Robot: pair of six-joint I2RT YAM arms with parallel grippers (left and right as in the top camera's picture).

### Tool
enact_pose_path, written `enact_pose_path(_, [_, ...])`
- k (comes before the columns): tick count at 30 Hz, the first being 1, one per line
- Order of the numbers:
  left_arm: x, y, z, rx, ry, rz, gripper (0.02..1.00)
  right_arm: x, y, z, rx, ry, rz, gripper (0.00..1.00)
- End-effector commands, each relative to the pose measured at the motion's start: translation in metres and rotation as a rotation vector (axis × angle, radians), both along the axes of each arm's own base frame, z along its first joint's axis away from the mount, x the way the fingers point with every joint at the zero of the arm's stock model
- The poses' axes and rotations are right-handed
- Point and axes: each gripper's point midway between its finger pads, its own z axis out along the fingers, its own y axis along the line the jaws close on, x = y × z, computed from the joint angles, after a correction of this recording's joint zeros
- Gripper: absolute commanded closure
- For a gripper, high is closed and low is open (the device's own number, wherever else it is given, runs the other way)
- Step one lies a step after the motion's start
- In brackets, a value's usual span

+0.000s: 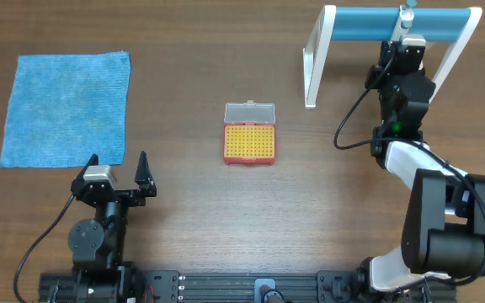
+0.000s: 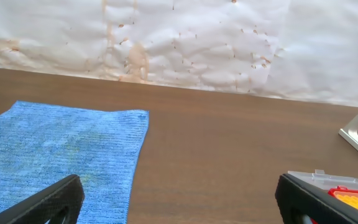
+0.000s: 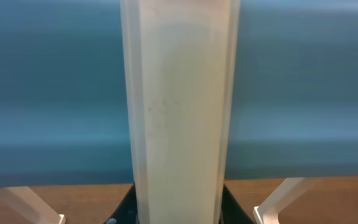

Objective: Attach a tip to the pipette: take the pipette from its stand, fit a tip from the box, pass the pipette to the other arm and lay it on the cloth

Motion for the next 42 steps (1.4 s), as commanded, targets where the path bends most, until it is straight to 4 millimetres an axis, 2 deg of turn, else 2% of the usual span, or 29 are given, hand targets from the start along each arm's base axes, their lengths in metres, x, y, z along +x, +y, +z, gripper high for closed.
enact_pose_path(1, [0.000,0.002,-0.002,0.010,0.001,0.010,0.023,-0.018,0.008,0.040,-0.012,-0.090,0.011,0.925])
enact_pose_path(9, [0.000,0.002,-0.002,0.010,0.001,0.011,0.020,-0.034,0.011,0.083,-0.026,-0.199,0.012,0.925])
enact_pose_path(13, [0.000,0.002,-0.002,0.010,0.001,0.010,0.023,-0.035,0.006,0.086,-0.028,-0.205,0.002,0.925])
enact_pose_path(16, [0.000,0.002,-0.001,0.010,0.001,0.010,0.020,-0.038,0.015,0.096,-0.029,-0.228,0.020,0.925])
enact_pose_path(20, [0.000,0.002,-0.001,0.010,0.001,0.010,0.020,-0.049,0.049,0.112,-0.025,-0.269,0.102,0.921])
enact_pose_path(23, [0.000,0.002,-0.001,0.010,0.001,0.011,0.023,-0.070,0.113,0.113,-0.020,-0.286,0.334,0.925])
enact_pose_path(25, [0.000,0.002,-0.002,0.010,0.001,0.010,0.020,-0.093,0.157,0.111,-0.018,-0.314,0.493,0.925])
enact_pose_path(27, [0.000,0.002,-0.002,0.010,0.001,0.010,0.020,-0.117,0.187,0.107,-0.009,-0.354,0.585,0.925])
enact_pose_path(29, [0.000,0.002,-0.002,0.010,0.001,0.010,0.020,-0.135,0.206,0.098,0.001,-0.362,0.643,0.923])
enact_pose_path(30, [0.000,0.002,-0.002,0.010,0.001,0.010,0.020,-0.145,0.217,0.086,0.007,-0.351,0.675,0.923])
enact_pose_path(33, [0.000,0.002,-0.002,0.010,0.001,0.010,0.020,-0.166,0.227,0.060,0.022,-0.322,0.697,0.925])
enact_pose_path(37, [0.000,0.002,-0.002,0.010,0.001,0.010,0.023,-0.191,0.224,0.031,0.032,-0.299,0.690,0.925])
enact_pose_path(40, [0.000,0.002,-0.002,0.010,0.001,0.011,0.023,-0.199,0.223,0.015,0.034,-0.259,0.700,0.925])
enact_pose_path(42, [0.000,0.002,-0.001,0.010,0.001,0.010,0.023,-0.198,0.231,0.015,0.036,-0.253,0.720,0.925])
